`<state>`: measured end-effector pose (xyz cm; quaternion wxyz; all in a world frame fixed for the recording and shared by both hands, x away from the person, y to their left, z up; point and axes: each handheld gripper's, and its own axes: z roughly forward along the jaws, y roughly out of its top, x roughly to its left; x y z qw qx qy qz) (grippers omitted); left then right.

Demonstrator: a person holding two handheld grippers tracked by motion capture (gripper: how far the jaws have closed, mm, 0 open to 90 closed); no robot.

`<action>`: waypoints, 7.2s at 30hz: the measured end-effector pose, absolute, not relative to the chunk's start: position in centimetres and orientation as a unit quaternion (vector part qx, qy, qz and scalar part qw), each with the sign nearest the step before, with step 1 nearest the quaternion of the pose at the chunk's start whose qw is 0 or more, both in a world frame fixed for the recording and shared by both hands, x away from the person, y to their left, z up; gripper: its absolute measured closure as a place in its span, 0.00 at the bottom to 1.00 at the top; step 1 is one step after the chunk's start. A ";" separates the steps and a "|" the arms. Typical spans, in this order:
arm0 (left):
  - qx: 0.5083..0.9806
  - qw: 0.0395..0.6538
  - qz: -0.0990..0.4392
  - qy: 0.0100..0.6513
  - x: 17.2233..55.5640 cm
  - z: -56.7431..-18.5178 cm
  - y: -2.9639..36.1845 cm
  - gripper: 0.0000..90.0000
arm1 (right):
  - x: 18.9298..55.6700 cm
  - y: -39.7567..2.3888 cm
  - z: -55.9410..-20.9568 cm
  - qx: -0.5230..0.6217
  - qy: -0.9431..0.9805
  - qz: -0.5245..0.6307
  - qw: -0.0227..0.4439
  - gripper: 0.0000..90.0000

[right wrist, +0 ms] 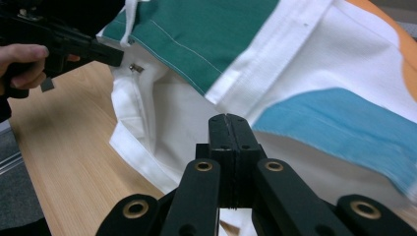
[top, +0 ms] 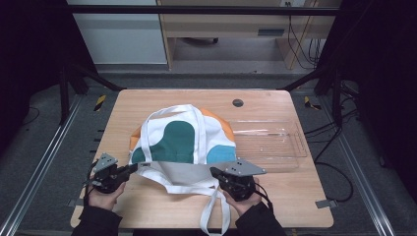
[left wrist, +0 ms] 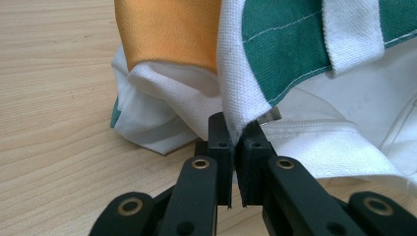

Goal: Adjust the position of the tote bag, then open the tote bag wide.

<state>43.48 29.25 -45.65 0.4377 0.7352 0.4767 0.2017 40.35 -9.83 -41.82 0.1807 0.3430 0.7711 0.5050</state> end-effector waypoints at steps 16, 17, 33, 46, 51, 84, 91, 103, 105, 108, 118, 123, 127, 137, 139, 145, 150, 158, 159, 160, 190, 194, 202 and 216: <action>0.735 0.440 0.203 0.474 43.3 -45.5 29.2 0.96 | 41.6 -3.8 -41.8 0.328 0.768 0.519 0.184 1.00; 0.735 0.440 0.203 0.473 43.3 -45.5 29.2 0.96 | 41.7 -3.4 -42.2 0.329 0.769 0.518 0.181 1.00; 0.735 0.442 0.203 0.473 43.2 -45.4 29.2 0.97 | 42.6 -1.4 -45.6 0.368 0.761 0.490 0.211 1.00; 0.739 0.441 0.206 0.466 43.1 -45.3 29.0 0.97 | 42.1 -1.6 -42.0 0.360 0.718 0.538 0.256 1.00; 0.743 0.440 0.208 0.460 43.0 -45.1 28.8 0.97 | 42.5 -1.5 -40.6 0.357 0.708 0.549 0.264 1.00; 0.712 0.486 0.244 0.444 41.3 -43.2 29.2 0.53 | 44.5 -1.3 -38.7 0.361 0.705 0.549 0.268 1.00; 0.702 0.493 0.250 0.449 40.9 -41.9 29.3 0.47 | 44.5 -1.4 -38.6 0.359 0.706 0.547 0.269 1.00; 0.708 0.507 0.260 0.417 40.0 -39.1 27.7 0.42 | 44.6 -1.5 -38.4 0.360 0.707 0.547 0.267 1.00; 0.708 0.506 0.266 0.413 40.0 -38.7 27.4 0.42 | 44.6 -1.6 -38.4 0.359 0.707 0.548 0.267 1.00; 0.707 0.508 0.270 0.412 40.0 -38.3 27.1 0.42 | 44.6 -1.6 -38.4 0.358 0.709 0.546 0.266 1.00; 0.722 0.498 0.284 0.387 40.9 -36.7 25.2 0.40 | 44.9 -1.8 -38.2 0.357 0.713 0.543 0.264 1.00; 0.733 0.484 0.297 0.375 41.8 -36.0 23.9 0.39 | 44.9 -1.9 -38.0 0.358 0.713 0.543 0.261 1.00; 0.741 0.474 0.302 0.368 42.4 -35.8 23.1 0.38 | 45.0 -2.0 -38.0 0.357 0.714 0.543 0.262 1.00; 0.758 0.454 0.303 0.357 44.1 -36.1 21.1 0.37 | 45.3 -1.9 -37.9 0.358 0.715 0.541 0.260 1.00; 0.763 0.449 0.302 0.354 44.6 -36.3 20.5 0.38 | 45.3 -1.8 -37.9 0.359 0.715 0.542 0.258 1.00; 0.774 0.431 0.305 0.349 45.5 -36.7 19.4 0.41 | 45.4 -1.8 -38.0 0.358 0.715 0.543 0.256 1.00; 0.777 0.422 0.309 0.350 45.9 -36.7 19.0 0.56 | 45.4 -1.8 -38.1 0.357 0.717 0.542 0.256 1.00; 0.781 0.423 0.295 0.352 46.0 -36.5 19.3 0.84 | 45.0 -1.9 -38.7 0.353 0.724 0.536 0.253 1.00; 0.782 0.422 0.293 0.352 46.0 -36.6 19.5 0.86 | 44.9 -2.0 -38.8 0.354 0.724 0.536 0.251 1.00; 0.782 0.423 0.293 0.353 46.0 -36.7 19.5 0.89 | 44.8 -2.1 -39.0 0.354 0.726 0.534 0.250 1.00; 0.757 0.464 0.275 0.370 46.0 -36.9 20.8 0.97 | 43.9 -2.1 -49.0 0.383 0.785 0.442 0.205 1.00; 0.755 0.467 0.271 0.372 46.0 -36.9 20.8 0.97 | 43.9 -2.3 -49.7 0.386 0.792 0.426 0.203 1.00; 0.751 0.471 0.273 0.373 46.0 -36.6 21.0 0.97 | 44.2 -2.1 -50.4 0.385 0.807 0.402 0.199 1.00; 0.750 0.468 0.283 0.373 46.4 -35.7 20.8 0.97 | 44.3 -2.1 -51.0 0.384 0.813 0.392 0.195 1.00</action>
